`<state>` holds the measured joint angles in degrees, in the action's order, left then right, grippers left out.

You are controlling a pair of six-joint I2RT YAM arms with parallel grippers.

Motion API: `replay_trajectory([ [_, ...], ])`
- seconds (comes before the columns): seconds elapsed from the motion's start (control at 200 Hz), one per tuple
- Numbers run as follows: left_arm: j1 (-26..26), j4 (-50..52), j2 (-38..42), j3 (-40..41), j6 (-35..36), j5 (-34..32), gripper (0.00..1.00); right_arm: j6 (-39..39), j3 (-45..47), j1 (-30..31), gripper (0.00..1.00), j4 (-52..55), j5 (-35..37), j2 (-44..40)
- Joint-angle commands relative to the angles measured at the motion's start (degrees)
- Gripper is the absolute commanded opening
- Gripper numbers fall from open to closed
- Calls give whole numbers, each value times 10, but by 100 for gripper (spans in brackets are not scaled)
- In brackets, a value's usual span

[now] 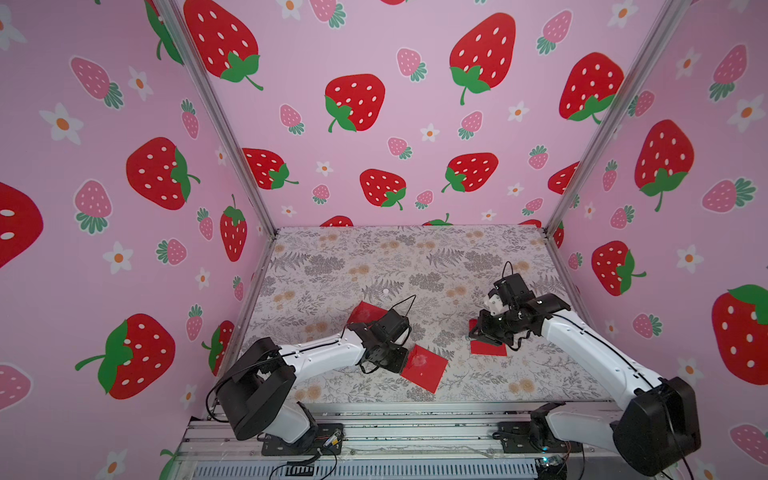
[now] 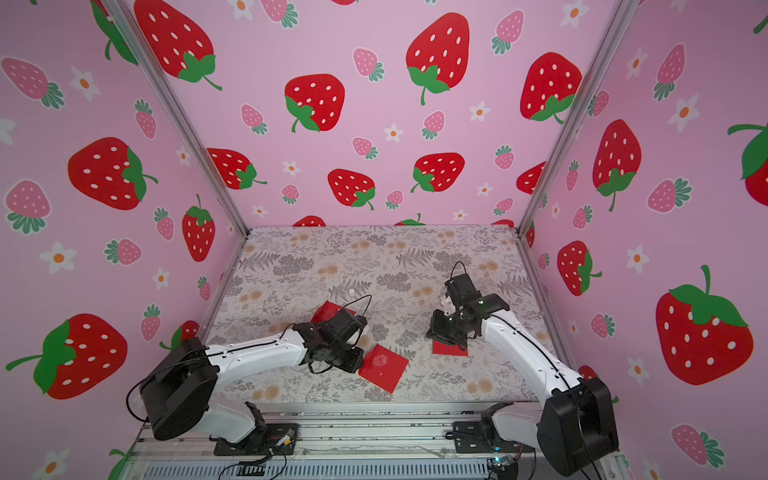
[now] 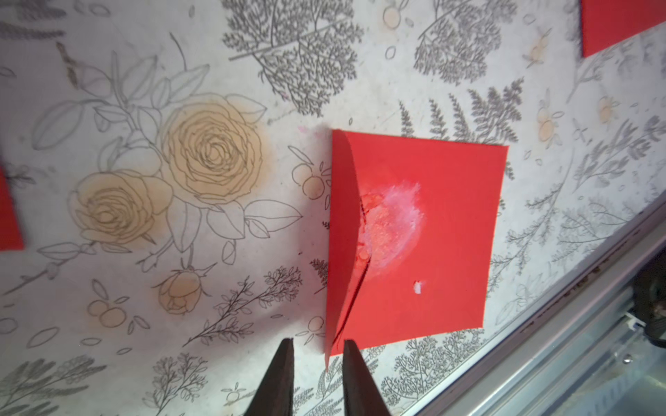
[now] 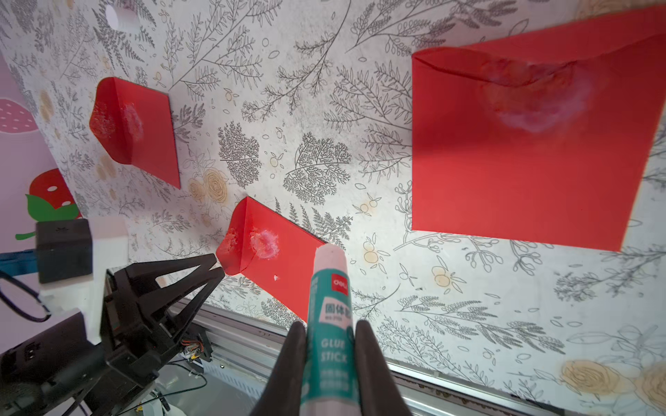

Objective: Seal the envelope with a glue stick
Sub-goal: Move the envelope to the center of the board, then seal the envelope at the center of the board.

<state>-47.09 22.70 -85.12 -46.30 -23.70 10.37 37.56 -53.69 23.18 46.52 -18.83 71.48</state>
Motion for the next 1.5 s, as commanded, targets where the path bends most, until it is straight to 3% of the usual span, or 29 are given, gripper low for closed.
replay_trajectory([
  [0.0, 14, 11, 2, -39, 17, 28, 25, -16, 5, -8, 0, 7, -22, -10],
  [0.39, 25, 9, -59, -77, 35, 51, 22, -32, -4, -21, 0, 19, -32, -11],
  [0.755, 30, 36, -38, -81, 58, 10, 7, -35, -7, -24, 0, 29, -31, -18],
  [0.8, 33, 44, -31, -80, 61, 1, 1, -36, -7, -24, 0, 29, -31, -17],
  [0.986, 33, 81, -31, -95, 81, -43, 1, -39, -9, -24, 0, 29, -32, -10],
  [1.496, -2, 58, -109, -135, 59, -7, 3, -36, 8, -25, 0, 25, -46, -3],
])
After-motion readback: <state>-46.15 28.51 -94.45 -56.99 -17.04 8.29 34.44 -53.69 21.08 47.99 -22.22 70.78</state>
